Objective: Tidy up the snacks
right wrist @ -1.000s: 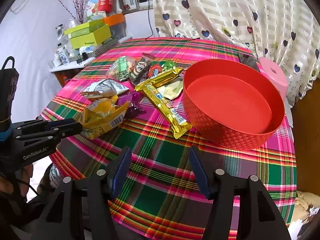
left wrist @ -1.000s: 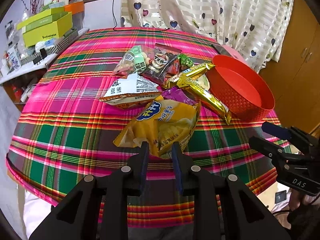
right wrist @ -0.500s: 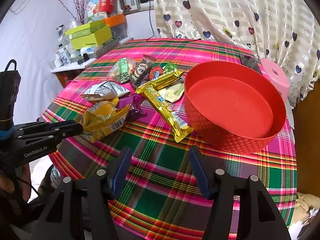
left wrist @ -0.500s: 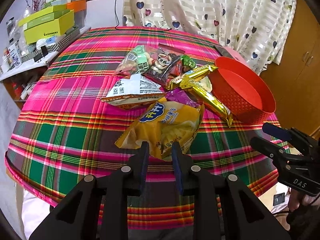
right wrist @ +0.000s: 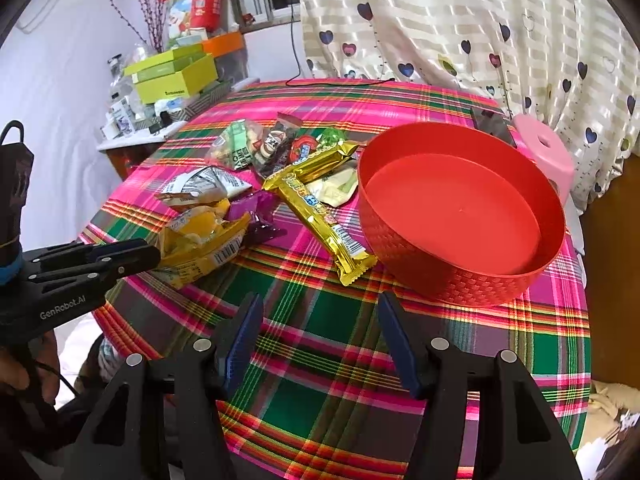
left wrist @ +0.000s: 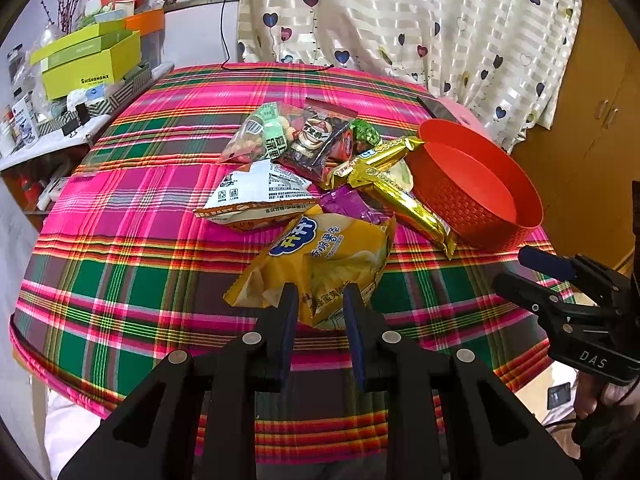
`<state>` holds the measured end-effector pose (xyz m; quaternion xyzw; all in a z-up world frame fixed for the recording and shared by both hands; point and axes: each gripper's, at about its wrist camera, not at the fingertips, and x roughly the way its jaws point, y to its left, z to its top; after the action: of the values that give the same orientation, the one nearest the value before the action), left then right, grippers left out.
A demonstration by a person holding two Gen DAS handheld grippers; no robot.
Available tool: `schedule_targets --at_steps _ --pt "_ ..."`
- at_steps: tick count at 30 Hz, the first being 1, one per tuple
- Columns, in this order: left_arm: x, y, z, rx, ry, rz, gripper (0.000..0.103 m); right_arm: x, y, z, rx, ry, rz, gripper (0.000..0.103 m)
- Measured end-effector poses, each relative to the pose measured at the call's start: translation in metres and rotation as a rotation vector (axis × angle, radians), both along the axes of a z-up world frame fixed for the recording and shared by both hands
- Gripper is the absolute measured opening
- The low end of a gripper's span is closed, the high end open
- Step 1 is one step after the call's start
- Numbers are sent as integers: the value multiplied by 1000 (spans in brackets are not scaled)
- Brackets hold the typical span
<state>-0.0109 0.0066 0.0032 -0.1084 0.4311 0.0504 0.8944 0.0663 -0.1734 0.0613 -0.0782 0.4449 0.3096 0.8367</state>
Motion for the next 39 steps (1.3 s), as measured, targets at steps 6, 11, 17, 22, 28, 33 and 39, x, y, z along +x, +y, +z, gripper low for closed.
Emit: schedule_targets --at_steps 6,11,17,22,28,33,39 --pt "1 0 1 -6 5 -8 24 0 -1 1 3 0 -1 59" --pt "1 -1 1 -10 5 -12 24 0 -1 1 4 0 -1 59" --pt "0 -2 3 -17 0 -17 24 0 -1 1 6 0 -1 59" --pt "-1 1 5 -23 -2 -15 24 0 -1 1 6 -5 1 59" --pt "0 7 5 -42 -8 -11 24 2 0 0 8 -4 2 59" --pt "2 13 5 -69 -11 -13 26 5 2 0 11 -1 8 59" --pt "2 18 6 -75 -19 -7 32 7 8 0 12 4 25 59"
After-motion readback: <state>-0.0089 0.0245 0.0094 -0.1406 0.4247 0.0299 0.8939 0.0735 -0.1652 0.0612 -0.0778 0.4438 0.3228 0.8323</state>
